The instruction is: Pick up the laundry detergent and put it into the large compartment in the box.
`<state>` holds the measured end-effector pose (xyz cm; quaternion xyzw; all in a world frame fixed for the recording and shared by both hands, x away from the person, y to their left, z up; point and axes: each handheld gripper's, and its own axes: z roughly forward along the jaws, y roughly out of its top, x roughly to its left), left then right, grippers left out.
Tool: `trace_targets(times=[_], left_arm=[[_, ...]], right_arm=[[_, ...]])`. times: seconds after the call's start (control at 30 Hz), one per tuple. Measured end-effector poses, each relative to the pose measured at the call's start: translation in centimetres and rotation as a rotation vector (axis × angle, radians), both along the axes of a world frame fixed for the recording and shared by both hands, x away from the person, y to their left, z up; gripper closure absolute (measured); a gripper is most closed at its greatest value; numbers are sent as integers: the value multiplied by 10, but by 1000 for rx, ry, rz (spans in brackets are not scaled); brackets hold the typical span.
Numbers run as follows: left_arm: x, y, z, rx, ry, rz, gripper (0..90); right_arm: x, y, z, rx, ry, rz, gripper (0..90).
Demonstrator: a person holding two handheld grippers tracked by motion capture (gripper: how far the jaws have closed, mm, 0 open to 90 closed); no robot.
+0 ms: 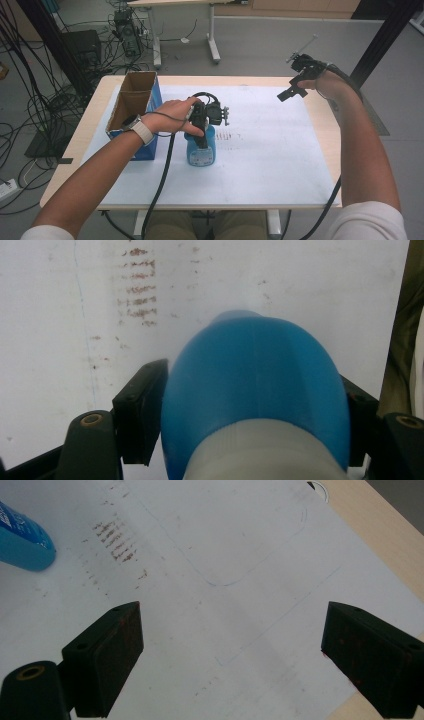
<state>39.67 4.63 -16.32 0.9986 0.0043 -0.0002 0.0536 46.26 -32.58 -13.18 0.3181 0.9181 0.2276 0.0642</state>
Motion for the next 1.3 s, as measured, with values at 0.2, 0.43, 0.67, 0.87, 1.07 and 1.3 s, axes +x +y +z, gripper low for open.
trace_targets(times=[0.2, 0.43, 0.67, 0.87, 1.07, 1.3], left_arm=[[2, 0, 0, 1, 6, 1, 382], [2, 1, 0, -1, 12, 11, 385], [2, 1, 0, -5, 13, 13, 386], [3, 2, 0, -7, 14, 14, 386], [2, 2, 0, -7, 12, 19, 387], [2, 3, -1, -12, 13, 22, 388]], right_arm=[[0, 0, 0, 1, 0, 0, 101], [-1, -2, 1, 2, -1, -3, 101], [-3, -3, 2, -1, -5, -6, 105], [-4, -3, 3, 1, -8, -8, 105], [-5, -3, 3, 1, -9, -9, 105], [-4, -3, 2, 1, -8, -5, 105]])
